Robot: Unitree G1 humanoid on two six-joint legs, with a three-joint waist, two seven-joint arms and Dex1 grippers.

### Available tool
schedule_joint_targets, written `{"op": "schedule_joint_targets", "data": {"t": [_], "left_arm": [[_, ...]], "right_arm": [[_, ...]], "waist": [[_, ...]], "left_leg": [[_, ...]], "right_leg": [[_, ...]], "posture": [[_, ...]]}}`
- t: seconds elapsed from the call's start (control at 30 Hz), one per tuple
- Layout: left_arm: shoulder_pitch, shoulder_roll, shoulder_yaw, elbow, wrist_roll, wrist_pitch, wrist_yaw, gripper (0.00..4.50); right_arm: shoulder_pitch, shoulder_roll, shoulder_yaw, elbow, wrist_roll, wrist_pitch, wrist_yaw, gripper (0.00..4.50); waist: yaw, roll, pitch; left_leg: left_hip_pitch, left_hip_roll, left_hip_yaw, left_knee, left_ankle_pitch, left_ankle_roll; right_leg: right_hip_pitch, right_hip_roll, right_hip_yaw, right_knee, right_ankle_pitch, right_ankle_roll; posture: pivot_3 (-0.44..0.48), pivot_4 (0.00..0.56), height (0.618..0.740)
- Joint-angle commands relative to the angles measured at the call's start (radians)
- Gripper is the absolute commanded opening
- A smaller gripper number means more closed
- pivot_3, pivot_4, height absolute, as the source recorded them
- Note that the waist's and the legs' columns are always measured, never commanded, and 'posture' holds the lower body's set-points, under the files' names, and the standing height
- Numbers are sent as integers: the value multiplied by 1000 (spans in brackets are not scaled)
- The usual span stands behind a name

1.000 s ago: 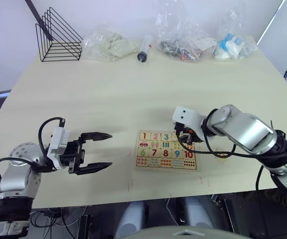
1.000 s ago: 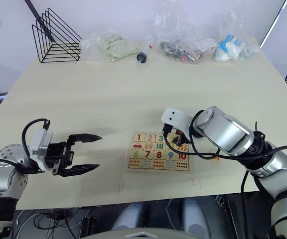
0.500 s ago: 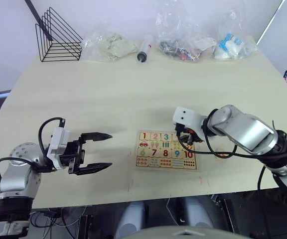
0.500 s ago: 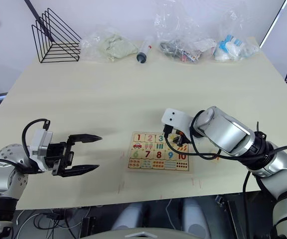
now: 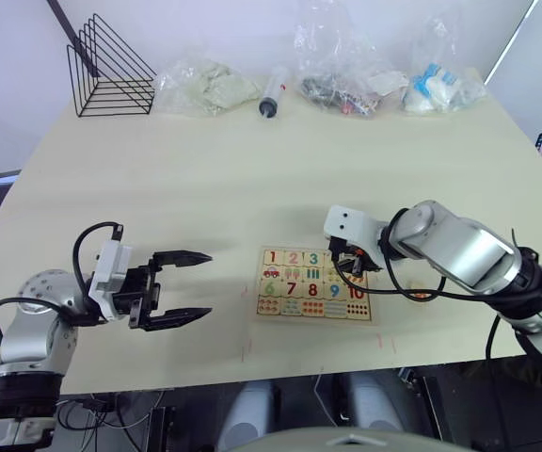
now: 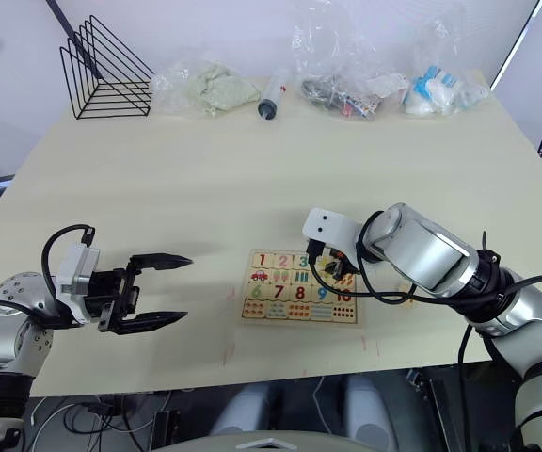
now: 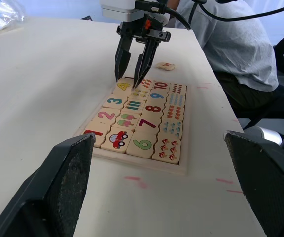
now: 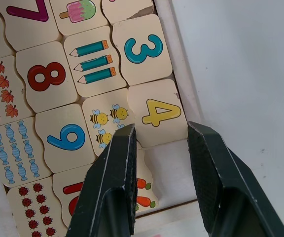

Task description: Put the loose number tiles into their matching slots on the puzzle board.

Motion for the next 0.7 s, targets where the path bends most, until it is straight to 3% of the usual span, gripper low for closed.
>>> {"op": "schedule_joint_targets", "data": {"t": [0.03,0.1,0.17,0.37,0.7], "left_arm": [[-6,5,22,-23,-2,2,-13,4500],[-7,6,21,-22,-1,3,-13,4500],[-8,6,21,-21,-1,3,-13,4500],[-10,5,20,-19,1,3,-14,4500],[-10,2,19,-23,1,4,-12,4500]], "right_arm": [[-4,-3,-11,-8,-9,-18,-2,985],[-5,-7,-6,-9,-10,-21,2,985],[-5,-11,-1,-10,-12,-29,6,2026],[-2,-12,-3,-2,-17,-40,3,4462],[52,-46,-94,18,-12,-159,23,4462]], "waist": [[0,0,0],[0,0,0],[0,0,0],[0,0,0],[0,0,0]], "left_leg": [[0,0,0,0,0,0],[0,0,0,0,0,0],[0,0,0,0,0,0],[0,0,0,0,0,0],[0,0,0,0,0,0]], "right_leg": [[0,0,0,0,0,0],[0,0,0,0,0,0],[0,0,0,0,0,0],[0,0,0,0,0,0],[0,0,0,0,0,0]], "posture": [[0,150,740],[0,150,740],[0,150,740],[0,150,740],[0,150,740]]}}
